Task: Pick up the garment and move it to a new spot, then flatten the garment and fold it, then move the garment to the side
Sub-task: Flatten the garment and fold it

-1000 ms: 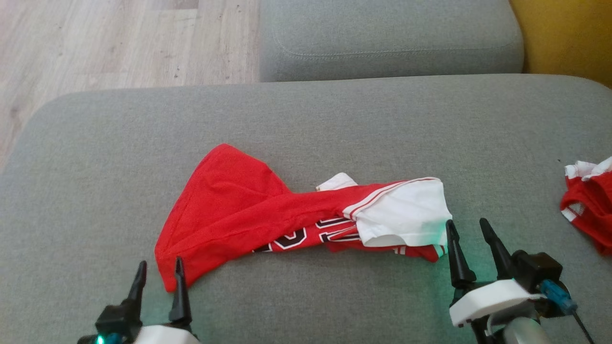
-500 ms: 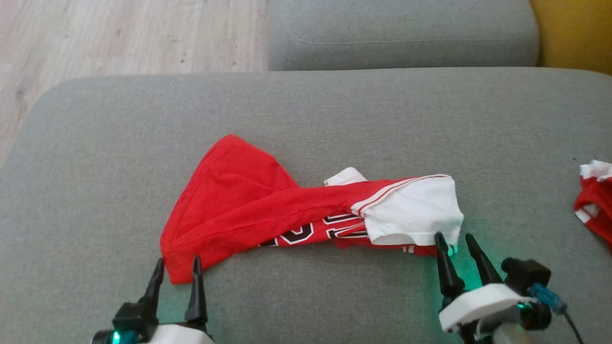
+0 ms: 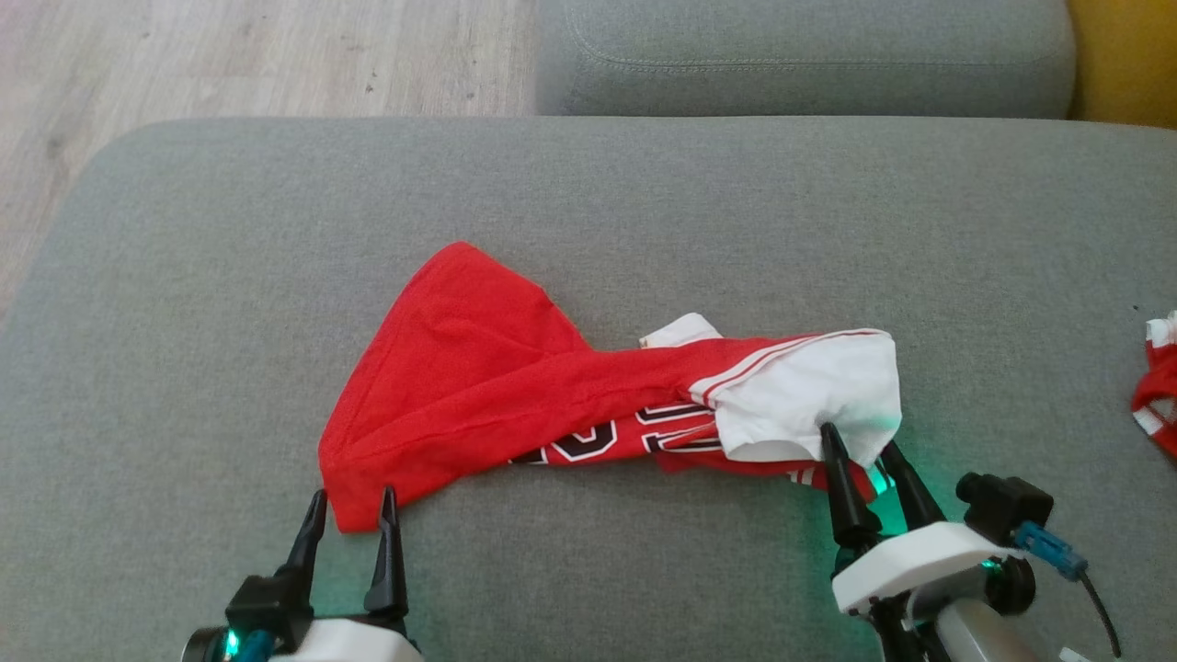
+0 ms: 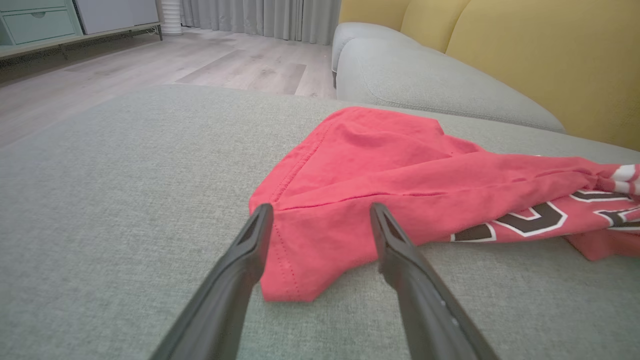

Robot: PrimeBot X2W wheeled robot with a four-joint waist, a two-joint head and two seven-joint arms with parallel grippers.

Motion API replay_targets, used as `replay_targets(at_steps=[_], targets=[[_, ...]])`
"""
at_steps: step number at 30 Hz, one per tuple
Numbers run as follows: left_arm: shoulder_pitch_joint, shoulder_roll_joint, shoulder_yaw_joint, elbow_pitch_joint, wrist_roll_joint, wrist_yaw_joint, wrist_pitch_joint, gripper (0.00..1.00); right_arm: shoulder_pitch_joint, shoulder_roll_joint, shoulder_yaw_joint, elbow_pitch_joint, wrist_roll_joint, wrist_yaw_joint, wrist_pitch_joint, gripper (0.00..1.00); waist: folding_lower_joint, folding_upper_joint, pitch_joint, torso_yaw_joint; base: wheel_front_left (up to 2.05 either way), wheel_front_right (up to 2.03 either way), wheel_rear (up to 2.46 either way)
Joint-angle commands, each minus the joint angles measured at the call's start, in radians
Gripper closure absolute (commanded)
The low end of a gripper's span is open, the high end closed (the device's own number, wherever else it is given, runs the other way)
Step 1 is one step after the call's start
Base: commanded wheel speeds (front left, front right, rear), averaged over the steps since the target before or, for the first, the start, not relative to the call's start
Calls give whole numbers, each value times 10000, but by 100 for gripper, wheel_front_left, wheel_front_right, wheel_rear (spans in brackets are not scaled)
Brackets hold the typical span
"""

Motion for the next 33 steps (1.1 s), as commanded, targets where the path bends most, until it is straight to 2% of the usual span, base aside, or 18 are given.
replay_targets(at_steps=[1, 10, 16, 24, 33], targets=[[-440, 24, 225, -306, -131, 86, -97, 0, -353, -131, 349, -379, 113, 67, -40, 0, -1, -1, 15, -21, 0, 0, 0], [-490, 24, 8, -258, -230, 110, -97, 0, -93, -512, 721, -1030, 694, 67, -40, 0, -1, -1, 36, -148, 0, 0, 0], [-510, 24, -118, -178, -267, 113, -97, 0, -89, -531, 638, -767, 705, 67, -40, 0, -1, -1, 28, -174, 0, 0, 0], [-567, 24, -189, -146, -196, 63, -97, 0, -436, -353, 258, -31, 235, 67, -40, 0, -1, -1, 129, 22, 0, 0, 0], [-496, 24, -172, -142, -245, 87, -97, 0, -436, -361, 28, -387, -395, 67, -40, 0, -1, -1, 119, 34, 0, 0, 0]])
